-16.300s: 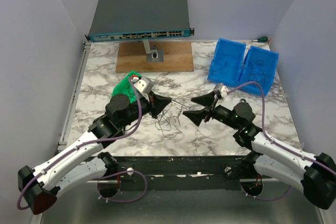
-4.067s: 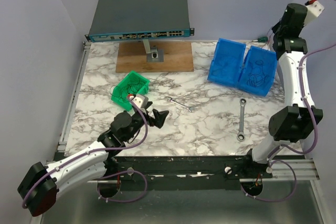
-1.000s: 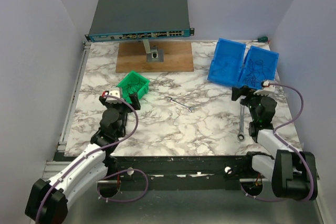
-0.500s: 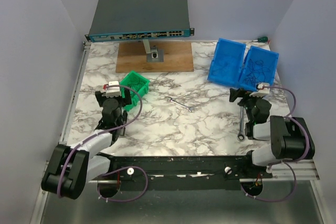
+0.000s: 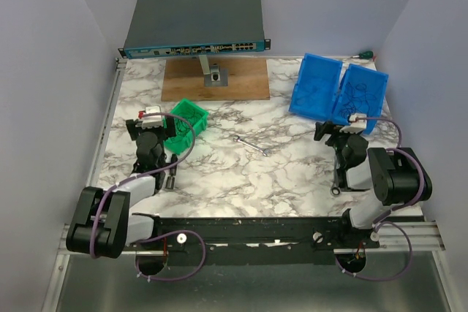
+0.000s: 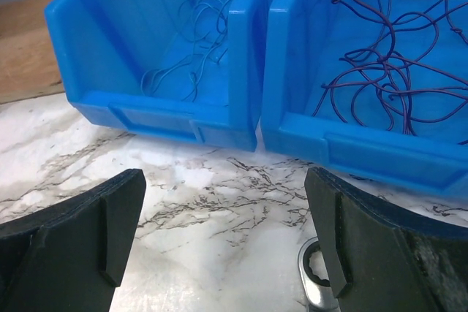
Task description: Untangle the cables
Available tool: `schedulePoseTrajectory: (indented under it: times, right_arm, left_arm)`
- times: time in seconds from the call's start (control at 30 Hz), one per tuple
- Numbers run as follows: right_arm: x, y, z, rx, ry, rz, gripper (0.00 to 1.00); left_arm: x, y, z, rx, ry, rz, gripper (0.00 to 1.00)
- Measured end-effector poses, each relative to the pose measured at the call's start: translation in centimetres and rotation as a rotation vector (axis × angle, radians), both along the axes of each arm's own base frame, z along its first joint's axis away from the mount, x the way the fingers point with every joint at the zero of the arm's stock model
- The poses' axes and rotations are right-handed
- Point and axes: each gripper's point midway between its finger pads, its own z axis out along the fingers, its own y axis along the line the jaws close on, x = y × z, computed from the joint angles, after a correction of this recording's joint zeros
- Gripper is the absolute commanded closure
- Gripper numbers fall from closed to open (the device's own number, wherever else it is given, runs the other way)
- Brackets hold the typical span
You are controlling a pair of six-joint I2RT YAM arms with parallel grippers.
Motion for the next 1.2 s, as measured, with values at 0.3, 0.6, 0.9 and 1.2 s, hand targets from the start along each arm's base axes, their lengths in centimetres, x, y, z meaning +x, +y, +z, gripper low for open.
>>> schedulePoseTrajectory:
  times: [0.3,0.6,0.9,1.2]
  right_arm:
    - [0.2,0.5,0.1,-0.037,-0.001,0.042,0.0]
    - [0.4,0.7,-0.1,-0.044,0.009,0.056,0.0]
    - [0.5,0.4,0.0,-0.039,0.007,0.033,0.0]
    - [0.5,-0.5,0.1,-0.032,0.003,-0.021,0.0]
  left_arm:
    - [0.6,0.8,-0.5,-0.053,-0.016,-0.102,0.01]
    - [0.6,-0.5,-0.4,-0.065,-0.027,-0.177,0.01]
    - [0.6,-0.6,-0.3,-0.065,-0.031,-0.184,0.01]
    - [0.6,-0.6,-0.3,-0.065,-0.031,-0.185,0.01]
